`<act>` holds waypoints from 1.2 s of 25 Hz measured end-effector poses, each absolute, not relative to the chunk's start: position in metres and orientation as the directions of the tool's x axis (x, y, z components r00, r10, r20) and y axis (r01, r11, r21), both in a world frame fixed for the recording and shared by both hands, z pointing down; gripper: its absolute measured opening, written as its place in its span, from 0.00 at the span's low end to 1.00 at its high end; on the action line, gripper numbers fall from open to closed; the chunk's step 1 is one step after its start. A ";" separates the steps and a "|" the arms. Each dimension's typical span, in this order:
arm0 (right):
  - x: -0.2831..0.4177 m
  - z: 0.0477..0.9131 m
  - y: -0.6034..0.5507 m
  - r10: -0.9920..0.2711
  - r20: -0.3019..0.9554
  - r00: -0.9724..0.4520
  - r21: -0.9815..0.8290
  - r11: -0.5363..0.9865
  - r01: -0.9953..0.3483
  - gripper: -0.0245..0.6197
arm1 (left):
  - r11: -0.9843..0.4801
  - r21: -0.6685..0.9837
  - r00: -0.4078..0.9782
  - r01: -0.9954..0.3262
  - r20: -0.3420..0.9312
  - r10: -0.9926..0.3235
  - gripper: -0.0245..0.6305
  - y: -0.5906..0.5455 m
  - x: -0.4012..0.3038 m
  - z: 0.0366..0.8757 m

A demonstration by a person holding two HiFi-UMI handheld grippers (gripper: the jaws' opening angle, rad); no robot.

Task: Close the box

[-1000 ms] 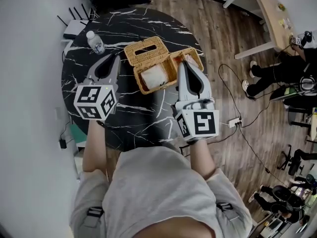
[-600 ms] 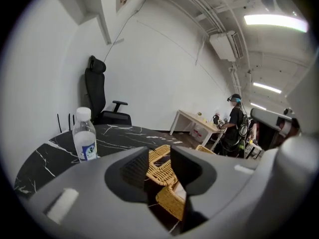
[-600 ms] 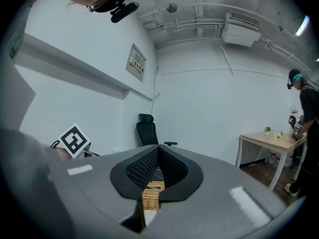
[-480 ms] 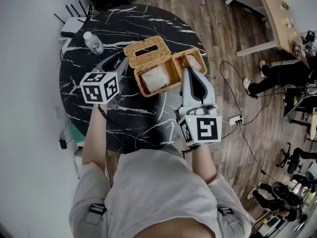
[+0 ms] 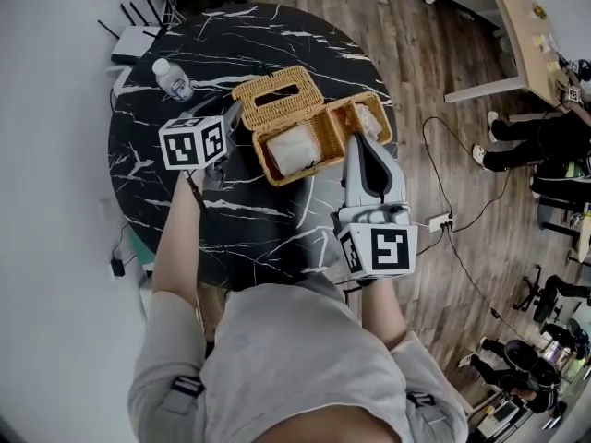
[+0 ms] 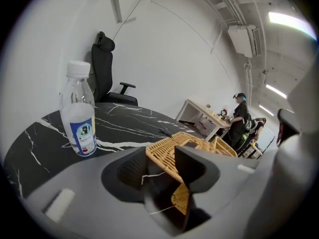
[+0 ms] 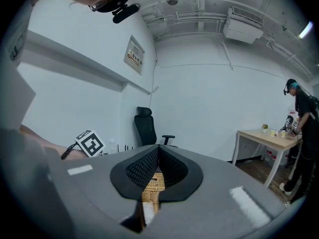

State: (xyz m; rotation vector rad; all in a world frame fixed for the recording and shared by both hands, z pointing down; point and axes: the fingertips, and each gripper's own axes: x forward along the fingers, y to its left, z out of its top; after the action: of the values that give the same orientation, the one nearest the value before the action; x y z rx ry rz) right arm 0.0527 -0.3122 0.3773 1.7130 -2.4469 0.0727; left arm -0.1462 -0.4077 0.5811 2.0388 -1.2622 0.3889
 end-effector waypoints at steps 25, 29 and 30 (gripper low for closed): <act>0.060 0.399 -0.316 -0.932 0.218 -0.290 0.076 0.313 -0.947 0.05 | -0.157 0.619 0.583 -0.770 0.582 -0.567 0.38 -0.437 -0.139 0.631; 0.060 0.397 -0.314 -0.934 0.212 -0.286 0.081 0.309 -0.948 0.05 | -0.164 0.621 0.581 -0.767 0.563 -0.588 0.38 -0.438 -0.142 0.622; 0.060 0.396 -0.314 -0.935 0.209 -0.286 0.082 0.308 -0.948 0.05 | -0.171 0.618 0.580 -0.767 0.555 -0.596 0.37 -0.439 -0.142 0.618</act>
State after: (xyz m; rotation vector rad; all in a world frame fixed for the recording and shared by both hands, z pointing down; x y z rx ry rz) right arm 0.0599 -0.3136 0.3961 1.7271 -2.3563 0.0849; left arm -0.1424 -0.4387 0.6178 1.8682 -1.1039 0.2284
